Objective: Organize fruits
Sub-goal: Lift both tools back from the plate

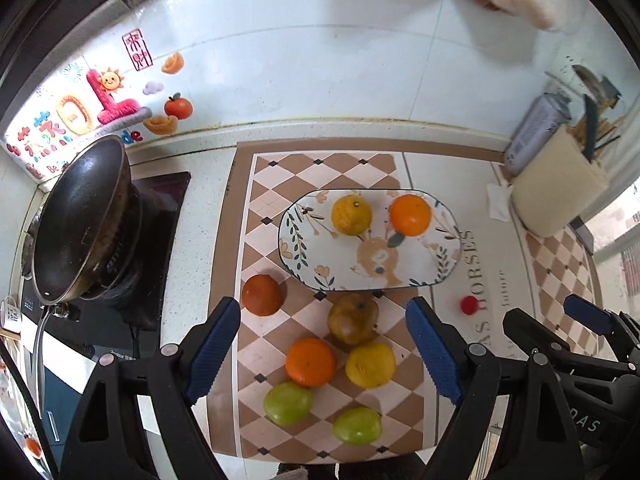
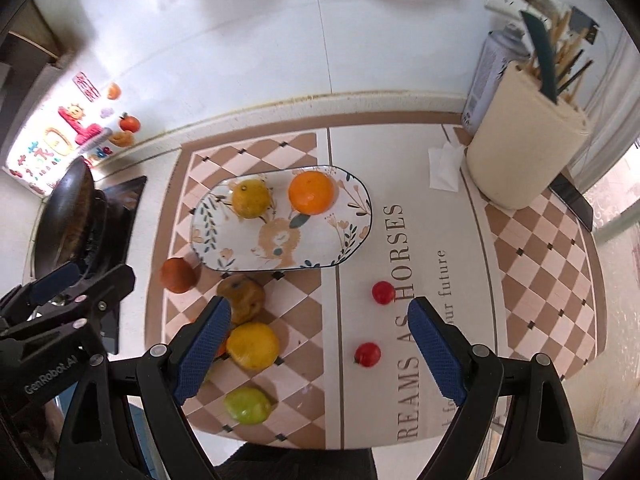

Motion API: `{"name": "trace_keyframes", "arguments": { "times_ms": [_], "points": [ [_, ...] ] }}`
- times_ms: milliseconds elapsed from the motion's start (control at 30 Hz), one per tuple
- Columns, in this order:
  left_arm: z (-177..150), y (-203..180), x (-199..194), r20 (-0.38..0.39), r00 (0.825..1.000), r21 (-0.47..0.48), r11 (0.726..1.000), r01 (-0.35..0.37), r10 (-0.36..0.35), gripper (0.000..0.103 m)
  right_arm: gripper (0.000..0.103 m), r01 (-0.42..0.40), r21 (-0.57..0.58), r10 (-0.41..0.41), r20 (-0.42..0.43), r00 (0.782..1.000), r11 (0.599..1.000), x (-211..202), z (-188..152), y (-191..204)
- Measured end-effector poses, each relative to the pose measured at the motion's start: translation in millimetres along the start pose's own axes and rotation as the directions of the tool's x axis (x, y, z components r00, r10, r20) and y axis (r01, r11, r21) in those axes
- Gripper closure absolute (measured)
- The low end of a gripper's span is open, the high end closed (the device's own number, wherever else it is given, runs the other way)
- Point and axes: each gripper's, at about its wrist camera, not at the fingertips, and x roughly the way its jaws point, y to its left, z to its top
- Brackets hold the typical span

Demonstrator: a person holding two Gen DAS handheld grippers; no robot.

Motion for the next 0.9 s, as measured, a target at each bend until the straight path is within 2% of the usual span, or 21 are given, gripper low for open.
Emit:
{"name": "trace_keyframes", "arguments": {
  "times_ms": [267,367,433,467,533,567,700,767,900],
  "points": [
    [-15.7,10.4,-30.7,0.035,0.998,-0.023,0.999,0.045,-0.044,0.018,0.011,-0.033,0.025,0.032,0.047,0.998,0.999,-34.8,-17.6,6.7],
    [-18.9,17.3,-30.9,0.031,0.999,-0.032,0.999,0.042,-0.041,0.016,0.011,-0.078,0.05,0.078,0.005,0.997,0.996,-22.6,-24.9,6.9],
    [-20.9,22.5,-25.8,0.016,1.0,-0.022,1.0,0.014,-0.014,0.004,0.011,-0.111,0.057,0.115,-0.065,0.991,0.992,-0.1,-35.0,9.4],
    [-23.5,27.8,-21.2,0.008,1.0,-0.02,1.0,-0.01,0.01,0.004,0.011,-0.123,0.063,0.129,-0.1,0.987,0.99,11.7,-40.4,10.6],
    [-29.9,37.2,-10.9,-0.01,0.999,-0.017,0.999,-0.05,0.05,0.004,0.011,-0.145,0.069,0.156,-0.185,0.97,0.987,40.7,-55.0,15.4],
    [-33.5,41.1,-4.9,-0.025,0.997,-0.015,0.998,-0.068,0.068,0.004,0.011,-0.17,0.077,0.184,-0.244,0.952,0.982,61.8,-65.2,19.9],
    [-53.8,61.7,30.7,-0.121,0.983,-0.016,0.99,-0.14,0.137,0.004,0.011,-0.191,0.086,0.209,-0.403,0.891,0.978,124.5,-97.9,35.9],
    [-67.5,73.3,51.8,-0.181,0.971,-0.022,0.986,-0.166,0.16,0.004,0.011,-0.192,0.083,0.209,-0.451,0.868,0.978,147.2,-111.8,44.0],
    [-86.4,86.2,78.3,-0.265,0.948,-0.036,0.981,-0.191,0.175,0.004,0.022,-0.19,0.089,0.208,-0.52,0.828,0.978,182.1,-133.6,57.9]
  ]
}}
